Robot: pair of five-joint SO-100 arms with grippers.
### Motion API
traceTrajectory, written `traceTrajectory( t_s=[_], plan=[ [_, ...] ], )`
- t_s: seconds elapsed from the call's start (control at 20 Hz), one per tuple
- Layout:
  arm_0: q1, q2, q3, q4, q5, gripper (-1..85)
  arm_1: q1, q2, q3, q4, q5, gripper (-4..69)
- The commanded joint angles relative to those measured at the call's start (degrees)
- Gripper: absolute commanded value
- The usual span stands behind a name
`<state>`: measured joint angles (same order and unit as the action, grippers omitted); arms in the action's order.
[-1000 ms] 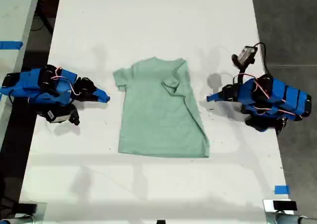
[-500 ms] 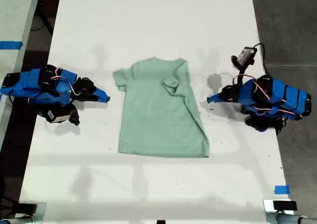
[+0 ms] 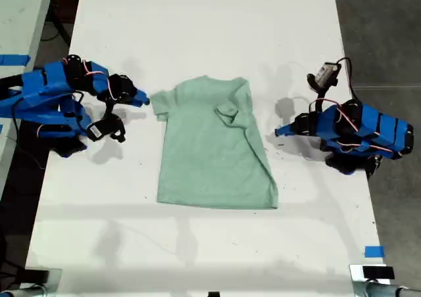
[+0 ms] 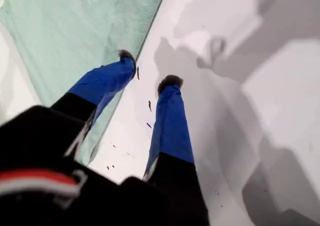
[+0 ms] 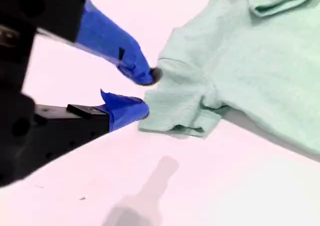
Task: Fold t shirt
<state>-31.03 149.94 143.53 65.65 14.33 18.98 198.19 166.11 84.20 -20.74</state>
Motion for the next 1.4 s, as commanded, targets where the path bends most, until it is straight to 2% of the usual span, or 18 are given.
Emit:
traceTrajectory(
  t_s=[0.0,0.2,0.4,0.55,0.65,0.7,0.75,0.95,1.25,1.35],
  plan=[
    [-5.27,-14.94,-12.74,0.62,8.44,24.4,-0.44,2.29,-0.18,0.26,-0.26,12.7],
    [-10.55,-29.97,-16.79,-4.04,15.21,27.1,0.00,2.29,-0.53,0.26,-0.79,12.7],
    [-13.89,-43.59,-16.79,-9.84,15.56,27.6,0.09,2.29,-0.70,0.18,-1.23,12.7],
    [-13.89,-57.22,-20.13,-11.43,15.91,26.0,0.70,2.29,-0.53,0.18,-1.76,12.7],
    [-13.10,-66.01,-24.70,-11.34,15.91,19.5,1.14,2.37,-0.18,-0.09,-2.11,12.7],
    [-12.83,-67.50,-25.84,-11.69,15.91,3.9,1.41,2.37,-0.18,-0.18,-2.20,12.7],
    [-12.04,-66.18,-25.75,-12.22,15.56,0.0,1.49,2.37,-0.35,-0.18,-2.29,12.7],
    [-8.35,-47.37,-19.42,-15.03,13.36,0.0,1.41,2.37,-0.35,0.00,-2.02,12.6],
    [-8.26,-22.94,-23.55,-3.78,12.74,0.0,0.88,2.37,-0.44,0.09,-1.67,12.4],
    [-5.19,-24.52,-24.17,-9.23,12.92,0.0,0.79,2.37,-0.44,0.18,-1.67,12.4]
  ],
)
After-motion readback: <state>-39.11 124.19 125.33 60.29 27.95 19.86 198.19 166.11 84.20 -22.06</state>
